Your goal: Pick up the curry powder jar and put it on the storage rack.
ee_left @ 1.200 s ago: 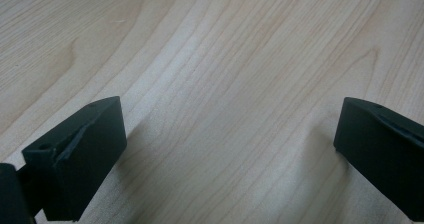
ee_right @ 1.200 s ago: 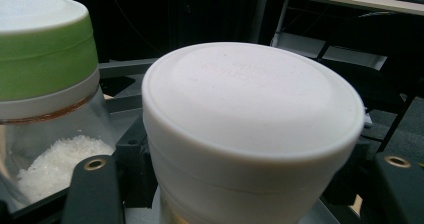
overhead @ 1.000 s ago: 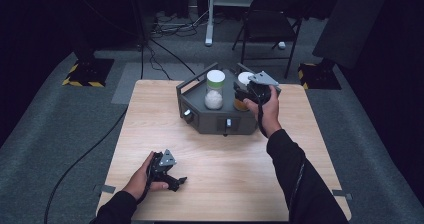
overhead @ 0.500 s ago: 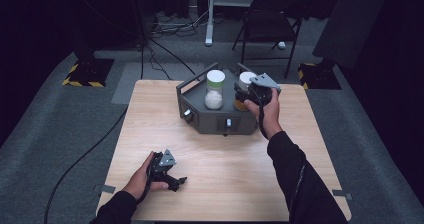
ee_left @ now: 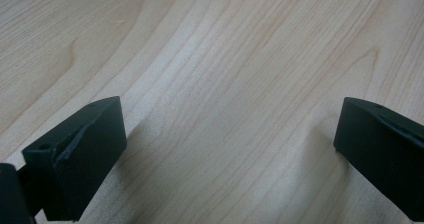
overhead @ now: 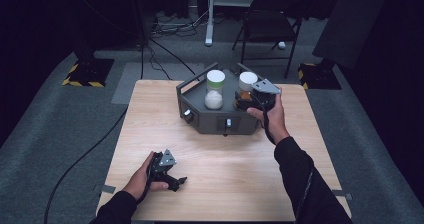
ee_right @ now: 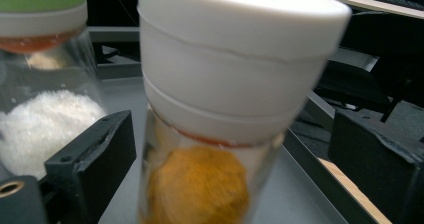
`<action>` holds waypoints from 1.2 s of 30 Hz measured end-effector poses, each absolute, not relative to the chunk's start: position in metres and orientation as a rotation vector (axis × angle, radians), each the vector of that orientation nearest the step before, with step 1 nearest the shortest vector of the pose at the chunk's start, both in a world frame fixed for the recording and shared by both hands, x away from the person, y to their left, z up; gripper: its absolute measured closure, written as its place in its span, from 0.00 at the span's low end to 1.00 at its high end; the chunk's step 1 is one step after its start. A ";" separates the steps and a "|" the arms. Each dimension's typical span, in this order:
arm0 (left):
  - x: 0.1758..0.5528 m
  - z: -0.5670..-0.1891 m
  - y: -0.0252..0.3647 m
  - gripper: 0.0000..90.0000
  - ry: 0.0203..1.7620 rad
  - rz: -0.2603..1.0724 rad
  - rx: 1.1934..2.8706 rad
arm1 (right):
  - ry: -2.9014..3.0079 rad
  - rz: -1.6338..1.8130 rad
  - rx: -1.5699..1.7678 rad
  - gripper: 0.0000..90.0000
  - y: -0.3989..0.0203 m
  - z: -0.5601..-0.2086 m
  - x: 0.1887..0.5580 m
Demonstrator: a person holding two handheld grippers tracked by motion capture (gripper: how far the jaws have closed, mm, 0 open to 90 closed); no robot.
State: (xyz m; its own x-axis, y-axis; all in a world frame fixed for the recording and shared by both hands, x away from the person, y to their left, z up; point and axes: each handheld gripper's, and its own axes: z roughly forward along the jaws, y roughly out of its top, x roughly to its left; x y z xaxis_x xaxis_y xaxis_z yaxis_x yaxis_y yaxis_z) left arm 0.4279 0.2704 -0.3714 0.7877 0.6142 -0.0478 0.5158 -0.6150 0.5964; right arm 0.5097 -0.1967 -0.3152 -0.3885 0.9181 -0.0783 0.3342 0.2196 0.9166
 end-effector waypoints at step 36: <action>0.428 -0.372 0.270 0.00 0.834 0.215 2.369 | 1.937 1.203 0.941 0.04 -0.237 -0.354 0.435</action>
State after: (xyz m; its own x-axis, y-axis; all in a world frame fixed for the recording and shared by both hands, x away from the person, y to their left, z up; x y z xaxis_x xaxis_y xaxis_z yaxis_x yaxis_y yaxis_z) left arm 0.4279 0.2705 -0.3716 0.7884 0.6133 -0.0474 0.5142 -0.6149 0.5979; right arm 0.4351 -0.2371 -0.3537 -0.5219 0.8381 -0.1588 0.2291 0.3170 0.9203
